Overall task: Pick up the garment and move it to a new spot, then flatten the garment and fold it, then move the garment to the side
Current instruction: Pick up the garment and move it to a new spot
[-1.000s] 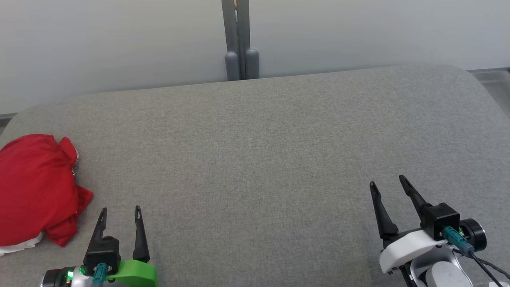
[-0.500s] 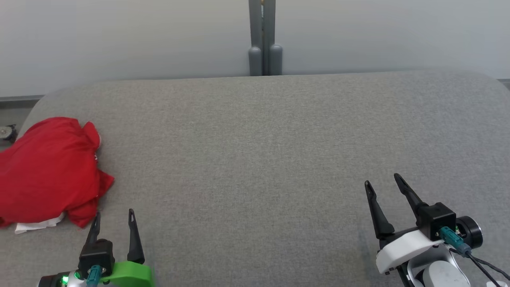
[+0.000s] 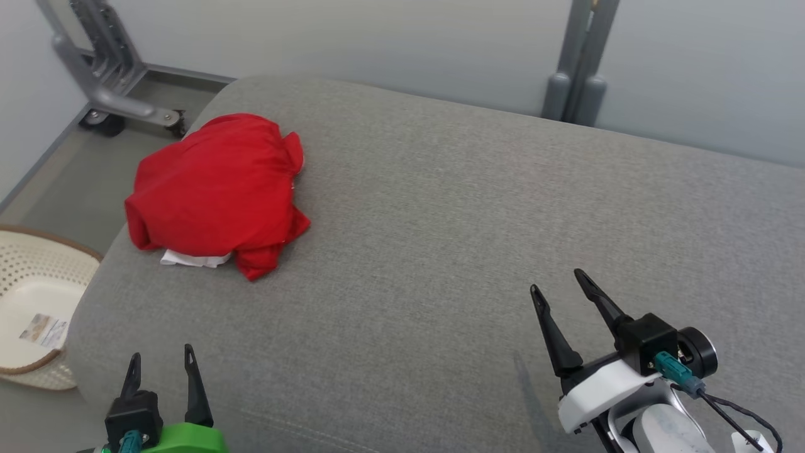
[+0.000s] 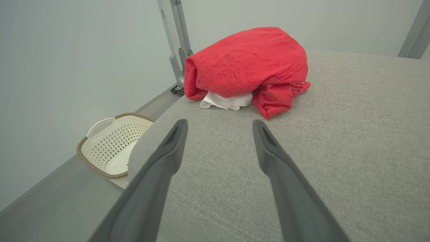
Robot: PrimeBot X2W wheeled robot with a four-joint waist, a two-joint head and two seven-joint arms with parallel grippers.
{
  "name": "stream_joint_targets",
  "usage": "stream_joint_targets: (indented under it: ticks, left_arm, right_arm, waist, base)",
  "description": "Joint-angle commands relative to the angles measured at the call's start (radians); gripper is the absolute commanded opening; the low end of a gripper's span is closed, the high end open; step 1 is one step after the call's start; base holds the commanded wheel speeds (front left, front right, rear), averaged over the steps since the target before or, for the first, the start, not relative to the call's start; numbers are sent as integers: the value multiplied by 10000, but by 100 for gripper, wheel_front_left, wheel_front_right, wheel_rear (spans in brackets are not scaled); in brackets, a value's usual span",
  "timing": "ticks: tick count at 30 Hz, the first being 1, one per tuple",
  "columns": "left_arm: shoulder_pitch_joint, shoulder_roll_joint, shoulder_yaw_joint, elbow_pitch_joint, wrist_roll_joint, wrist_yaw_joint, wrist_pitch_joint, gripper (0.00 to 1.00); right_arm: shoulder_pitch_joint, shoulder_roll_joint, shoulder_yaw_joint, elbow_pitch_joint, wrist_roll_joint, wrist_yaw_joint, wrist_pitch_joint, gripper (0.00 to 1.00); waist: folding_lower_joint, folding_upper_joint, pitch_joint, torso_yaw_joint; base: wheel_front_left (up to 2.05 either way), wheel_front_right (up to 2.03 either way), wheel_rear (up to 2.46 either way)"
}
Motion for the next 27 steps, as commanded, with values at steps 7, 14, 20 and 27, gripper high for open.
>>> stream_joint_targets:
  ticks: [7, 14, 20, 27]
  left_arm:
    - [381, -30, 333, 124, -188, -216, -7, 100]
    - [171, -52, 542, 292, -415, -295, -7, 100]
    - [-368, -62, 552, 529, -826, -882, -7, 100]
    - [-2390, 448, 807, 1594, -837, -1685, -7, 100]
  right_arm:
    - [-237, -17, 446, 196, 130, -13, -29, 100]
    - [-186, -180, 662, 268, 195, -13, -29, 100]
    - [-251, -331, 774, 246, 242, -13, -29, 100]
    - [-452, -601, 872, 153, 258, -13, -29, 100]
  waist:
    - [0, 0, 158, 1523]
    - [0, 0, 256, 1119]
    - [0, 0, 429, 710]
    - [0, 0, 953, 268]
  base:
    - [0, 0, 0]
    - [0, 0, 0]
    - [0, 0, 0]
    - [0, 0, 0]
